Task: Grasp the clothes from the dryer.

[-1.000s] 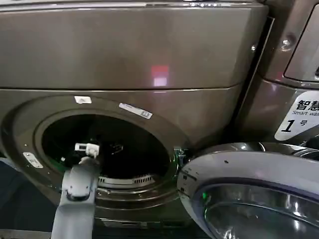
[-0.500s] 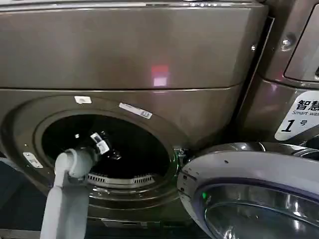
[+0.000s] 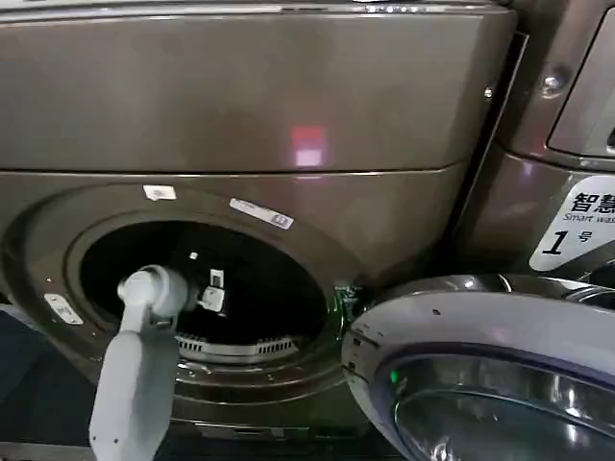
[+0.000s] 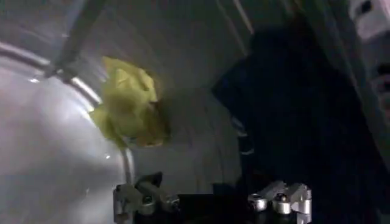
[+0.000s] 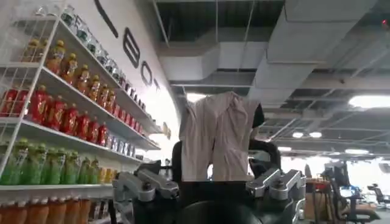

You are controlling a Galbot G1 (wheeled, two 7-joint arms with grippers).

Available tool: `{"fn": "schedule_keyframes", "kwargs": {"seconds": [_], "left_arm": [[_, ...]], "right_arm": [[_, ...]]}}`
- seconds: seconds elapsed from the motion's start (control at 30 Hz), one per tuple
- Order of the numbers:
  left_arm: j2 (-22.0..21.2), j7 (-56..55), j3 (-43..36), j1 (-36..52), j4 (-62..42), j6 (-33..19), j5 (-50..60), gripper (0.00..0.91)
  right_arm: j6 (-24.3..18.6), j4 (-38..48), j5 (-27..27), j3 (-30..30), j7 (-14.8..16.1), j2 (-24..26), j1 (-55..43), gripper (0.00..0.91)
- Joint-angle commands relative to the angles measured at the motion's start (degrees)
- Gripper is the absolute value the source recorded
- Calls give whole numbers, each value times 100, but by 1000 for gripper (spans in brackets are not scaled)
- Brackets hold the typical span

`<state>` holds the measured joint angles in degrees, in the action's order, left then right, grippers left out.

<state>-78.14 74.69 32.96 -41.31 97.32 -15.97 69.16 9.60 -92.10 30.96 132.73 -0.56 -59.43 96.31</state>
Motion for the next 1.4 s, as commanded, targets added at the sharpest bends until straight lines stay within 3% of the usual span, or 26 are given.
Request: {"fn": "schedule_keyframes", "kwargs": {"seconds": [0.03,0.73,1.0,1.03,1.17,1.4], "left_arm": [[12,261,-220,313,-578,-642,636,907],[165,259,-697,657,-1686,-51,-562,907],[154,260,-718,664,-2056,-102,-551,907],[149,261,-711,672,-2096,-150,-572,171],[141,256,-704,678,-2154,-223,-635,0],[161,255,-774,708,-2306,-134,-1000,0]], "right_arm": [[-7,-21,-5,5,-4,-22,3,907],[-37,-42,-23,-62,-7,-59,-2,907],[-55,-45,-32,-87,-7,-70,-10,907],[-57,-53,-33,-99,-9,-79,-16,907],[-62,-58,-34,-116,-6,-97,-25,907],[-83,-52,-34,-113,-7,-85,-16,907]]}}
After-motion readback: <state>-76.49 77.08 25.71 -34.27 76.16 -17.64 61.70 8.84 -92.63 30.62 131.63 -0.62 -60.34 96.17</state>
